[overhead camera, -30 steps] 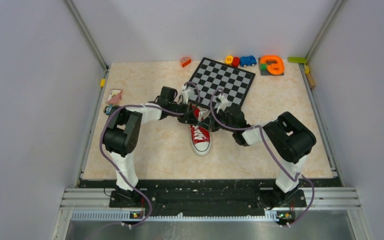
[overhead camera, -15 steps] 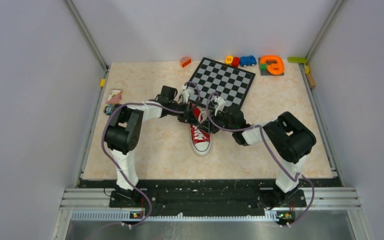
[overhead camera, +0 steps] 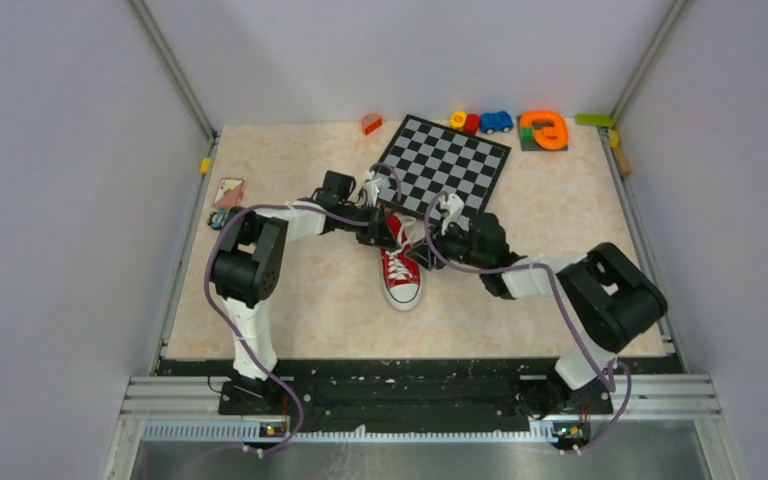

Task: Tie the shoes
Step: Wrap the shoelace around the shoelace.

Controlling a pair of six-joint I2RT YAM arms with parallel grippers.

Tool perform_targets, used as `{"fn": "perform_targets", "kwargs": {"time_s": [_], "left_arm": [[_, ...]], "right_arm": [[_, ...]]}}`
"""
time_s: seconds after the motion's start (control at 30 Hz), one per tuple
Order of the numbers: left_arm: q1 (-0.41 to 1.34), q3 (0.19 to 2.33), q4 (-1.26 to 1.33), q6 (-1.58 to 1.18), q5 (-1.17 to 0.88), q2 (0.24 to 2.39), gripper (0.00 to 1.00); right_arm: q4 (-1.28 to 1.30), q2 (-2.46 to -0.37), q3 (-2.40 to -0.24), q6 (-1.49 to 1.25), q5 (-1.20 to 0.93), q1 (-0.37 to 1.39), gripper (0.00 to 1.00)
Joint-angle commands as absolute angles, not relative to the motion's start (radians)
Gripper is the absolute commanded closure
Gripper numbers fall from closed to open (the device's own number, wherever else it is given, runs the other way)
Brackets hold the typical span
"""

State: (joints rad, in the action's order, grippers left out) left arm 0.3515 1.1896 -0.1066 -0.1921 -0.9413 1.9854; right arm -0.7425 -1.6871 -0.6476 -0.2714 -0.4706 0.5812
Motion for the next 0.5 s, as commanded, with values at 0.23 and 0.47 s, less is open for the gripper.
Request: {"fn": "perform_targets", "kwargs": {"time_s": [0.23, 0.47], "left_arm": [[0.353, 1.168, -0.080, -0.223, -0.875, 1.952, 1.00], [0.351, 1.144, -0.067, -0.222, -0.836, 1.921, 1.00]], "right_arm": [[-0.716, -1.249, -0.469, -0.278, -0.277, 0.556, 0.01], [-0.708, -1.449, -0.558, -0.345, -0.315, 0.551, 0.41]]}}
